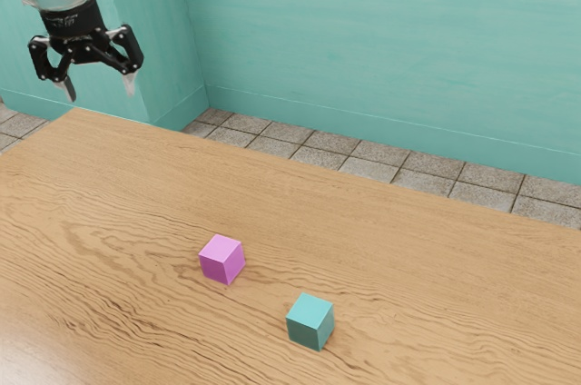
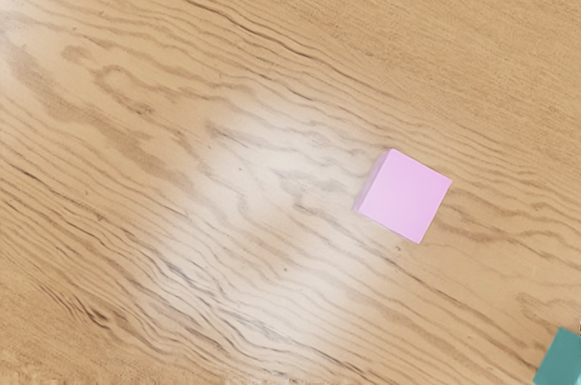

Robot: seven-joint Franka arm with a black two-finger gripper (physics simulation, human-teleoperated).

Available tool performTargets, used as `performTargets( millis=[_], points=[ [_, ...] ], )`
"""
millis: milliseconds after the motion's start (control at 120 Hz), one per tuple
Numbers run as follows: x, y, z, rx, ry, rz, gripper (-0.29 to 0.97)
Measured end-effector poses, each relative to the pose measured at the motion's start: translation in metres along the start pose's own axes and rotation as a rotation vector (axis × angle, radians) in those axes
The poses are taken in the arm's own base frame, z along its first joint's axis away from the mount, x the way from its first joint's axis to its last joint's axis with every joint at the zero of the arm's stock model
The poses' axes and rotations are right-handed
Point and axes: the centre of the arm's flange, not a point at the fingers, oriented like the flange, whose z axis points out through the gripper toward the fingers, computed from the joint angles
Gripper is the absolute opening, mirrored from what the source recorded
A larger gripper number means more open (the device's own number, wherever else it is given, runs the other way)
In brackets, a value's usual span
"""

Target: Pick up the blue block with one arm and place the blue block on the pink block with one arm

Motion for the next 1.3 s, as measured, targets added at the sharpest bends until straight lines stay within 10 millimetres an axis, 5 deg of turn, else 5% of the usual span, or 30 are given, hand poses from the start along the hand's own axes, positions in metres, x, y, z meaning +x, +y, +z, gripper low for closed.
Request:
performTargets(
  millis=[142, 242, 383, 500, 592, 758, 1108, 1300],
  points=[
    [0.002, -0.001, 0.011, 0.011, -0.008, -0.224, 0.68],
    [-0.006, 0.052, 0.045, 0.024, -0.046, -0.249, 0.68],
    [-0.017, 0.144, 0.142, 0.054, -0.137, -0.231, 0.68],
    [-0.046, 0.167, 0.229, 0.074, -0.179, -0.231, 0.68],
    [-0.053, 0.195, 0.270, 0.047, -0.182, -0.219, 0.68],
    [-0.025, 0.197, 0.301, -0.014, -0.154, -0.154, 0.68],
    [-0.062, 0.231, 0.351, -0.055, -0.126, 0.229, 0.68],
    [-0.055, 0.237, 0.374, -0.066, -0.097, 0.408, 0.68]
  ],
)
